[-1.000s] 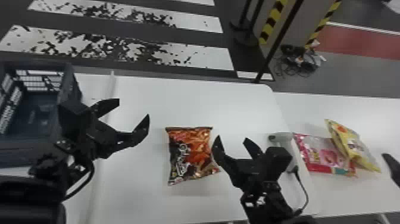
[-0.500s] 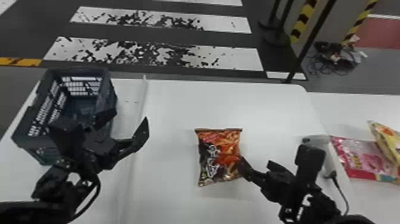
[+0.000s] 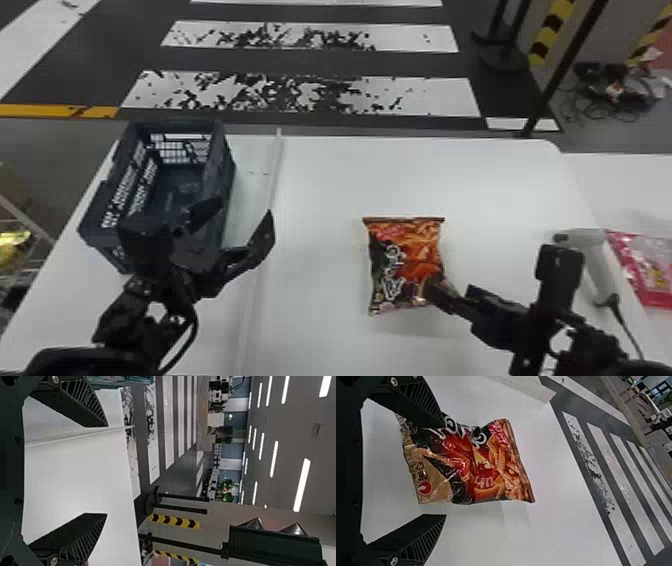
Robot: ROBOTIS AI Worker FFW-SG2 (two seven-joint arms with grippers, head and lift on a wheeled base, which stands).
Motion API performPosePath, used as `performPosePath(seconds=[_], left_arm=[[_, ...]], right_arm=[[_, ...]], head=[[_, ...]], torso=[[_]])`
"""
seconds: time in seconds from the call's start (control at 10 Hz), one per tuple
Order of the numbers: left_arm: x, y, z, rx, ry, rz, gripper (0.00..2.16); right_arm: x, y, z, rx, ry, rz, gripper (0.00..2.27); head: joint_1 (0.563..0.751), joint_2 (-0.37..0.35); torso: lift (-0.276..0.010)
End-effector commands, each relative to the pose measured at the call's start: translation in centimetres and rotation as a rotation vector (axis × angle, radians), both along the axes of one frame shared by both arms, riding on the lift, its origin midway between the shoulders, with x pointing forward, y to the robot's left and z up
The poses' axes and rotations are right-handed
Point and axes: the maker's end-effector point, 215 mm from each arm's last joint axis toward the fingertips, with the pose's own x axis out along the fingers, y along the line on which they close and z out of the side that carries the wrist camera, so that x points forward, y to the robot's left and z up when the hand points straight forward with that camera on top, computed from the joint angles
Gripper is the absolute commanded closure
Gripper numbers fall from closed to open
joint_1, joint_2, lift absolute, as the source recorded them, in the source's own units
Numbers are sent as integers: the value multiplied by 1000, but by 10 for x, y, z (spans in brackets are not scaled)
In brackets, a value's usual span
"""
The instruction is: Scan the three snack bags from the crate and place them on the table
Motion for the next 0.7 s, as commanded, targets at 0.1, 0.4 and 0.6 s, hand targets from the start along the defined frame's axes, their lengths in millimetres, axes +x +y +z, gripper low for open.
performPosePath(seconds=[0.1, 0.4, 0.6], left_arm=[[-3, 2, -8, -1, 17, 3, 73], [-4, 4, -16, 0, 30, 8, 76], [-5, 6, -18, 0, 27, 11, 76]], right_arm=[[2, 6, -18, 35, 41, 9, 90], [0, 17, -31, 144, 98, 39, 809], [0, 14, -36, 177, 116, 17, 2260]], head=[[695, 29], [695, 43], [695, 57]], torso=[[-62], [-62], [-62]])
